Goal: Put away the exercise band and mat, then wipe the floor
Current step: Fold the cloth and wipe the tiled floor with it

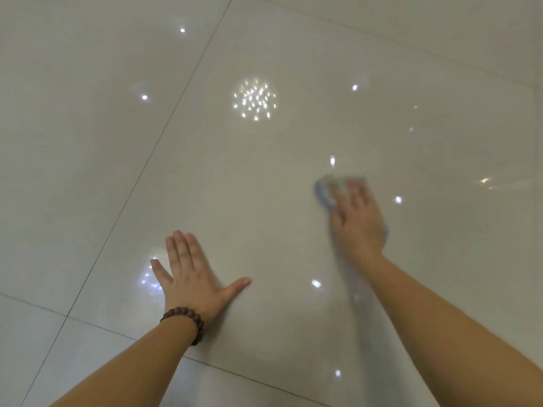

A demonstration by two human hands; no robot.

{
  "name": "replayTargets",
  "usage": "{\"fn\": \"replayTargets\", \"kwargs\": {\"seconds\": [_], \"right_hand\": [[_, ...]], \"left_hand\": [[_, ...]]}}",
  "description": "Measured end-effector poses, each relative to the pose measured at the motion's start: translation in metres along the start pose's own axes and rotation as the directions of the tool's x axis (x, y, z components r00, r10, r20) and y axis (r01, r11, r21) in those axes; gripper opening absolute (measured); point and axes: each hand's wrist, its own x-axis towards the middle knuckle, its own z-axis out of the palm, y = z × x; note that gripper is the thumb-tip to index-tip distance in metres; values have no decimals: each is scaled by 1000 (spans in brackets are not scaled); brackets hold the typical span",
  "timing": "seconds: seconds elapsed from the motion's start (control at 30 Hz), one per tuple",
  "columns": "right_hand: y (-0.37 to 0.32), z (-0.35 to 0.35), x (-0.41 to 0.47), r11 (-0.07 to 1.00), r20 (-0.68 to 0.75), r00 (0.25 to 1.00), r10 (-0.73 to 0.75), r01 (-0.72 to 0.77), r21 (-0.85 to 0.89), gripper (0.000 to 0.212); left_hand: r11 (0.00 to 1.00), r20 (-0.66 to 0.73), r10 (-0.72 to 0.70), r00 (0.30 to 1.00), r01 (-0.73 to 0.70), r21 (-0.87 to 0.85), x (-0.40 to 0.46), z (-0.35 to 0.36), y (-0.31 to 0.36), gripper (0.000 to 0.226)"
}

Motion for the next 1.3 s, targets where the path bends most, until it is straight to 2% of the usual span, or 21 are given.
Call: {"fn": "replayTargets", "kwargs": {"seconds": [0.07, 0.1, 0.17, 0.23, 0.3, 0.33, 0.4, 0.43, 0.47, 0.53, 0.57, 0.63, 0.7, 0.73, 0.9, 1.0, 1.07, 1.13, 1.23, 1.27, 1.3], "right_hand": [[-25, 6, 51, 967, -49, 966, 255, -253, 38, 50], [-52, 14, 58, 976, -15, 977, 212, -211, 59, 52], [-99, 34, 28, 988, 39, 989, -146, 143, 62, 49], [-97, 34, -22, 852, 135, 841, -524, 515, 99, 45], [-51, 22, -13, 769, 138, 758, -637, 635, 64, 45], [-30, 18, 6, 821, 101, 817, -567, 570, -3, 47], [-12, 11, 55, 980, 34, 980, -196, 197, -32, 54], [-24, 16, 72, 999, -6, 1000, -28, 28, -17, 57], [-51, 26, 77, 999, -19, 999, 36, -37, -21, 57], [-118, 49, 57, 989, 9, 989, -146, 146, -14, 54], [-145, 56, 37, 937, 47, 936, -350, 348, 32, 52], [-164, 57, 2, 740, 151, 724, -673, 659, 134, 48], [-151, 50, 3, 594, 200, 560, -804, 775, 216, 42], [-146, 49, 19, 567, 182, 538, -823, 793, 223, 40], [-186, 78, 156, 827, 53, 826, -561, 556, 85, 43], [-233, 87, 209, 923, 92, 919, -384, 380, 57, 47], [-262, 96, 179, 920, 74, 918, -390, 384, 83, 47], [-279, 98, 97, 781, 81, 780, -620, 605, 152, 47], [-263, 83, 19, 482, 201, 440, -875, 832, 275, 43], [-260, 81, 35, 432, 225, 376, -899, 849, 304, 43], [-259, 83, 66, 441, 208, 396, -894, 856, 268, 43]], "left_hand": [[1000, 3, 0, 1000, 0, 6, 0, 0, -1, 135], [1000, 1, 2, 1000, -2, 6, 0, -1, -2, 135], [1000, 2, 3, 1000, -3, 8, -1, -2, -2, 135], [1000, 20, -13, 1000, 13, 10, -1, -3, -2, 135], [1000, 30, -17, 999, 16, 11, -1, -5, -2, 136], [1000, 38, -12, 999, 12, 6, -1, -5, -3, 137], [1000, 43, -5, 999, 6, -21, 0, -2, -4, 137], [999, 26, 3, 1000, -2, -50, 1, -1, -4, 137], [995, -2, 12, 1000, -12, -99, 1, -1, -5, 134], [966, -120, -23, 992, -8, -257, 2, -5, -15, 126], [948, -201, -78, 976, 10, -317, 1, -8, -24, 121], [933, -251, -227, 941, 136, -335, 1, -16, -51, 124], [905, -131, -352, 927, 301, -302, 0, -19, -78, 139], [887, -59, -388, 920, 355, -297, 2, -20, -89, 145], [874, 130, -397, 909, 417, -248, 12, -21, -95, 154], [873, 141, -405, 903, 428, -232, 14, -21, -95, 153], [873, 142, -410, 901, 433, -225, 14, -22, -95, 151], [868, 142, -417, 898, 440, -230, 14, -24, -95, 148], [865, 183, -393, 901, 430, -258, 12, -29, -96, 148], [862, 192, -390, 901, 430, -269, 12, -30, -97, 148], [859, 201, -388, 900, 432, -275, 13, -30, -98, 149]]}}
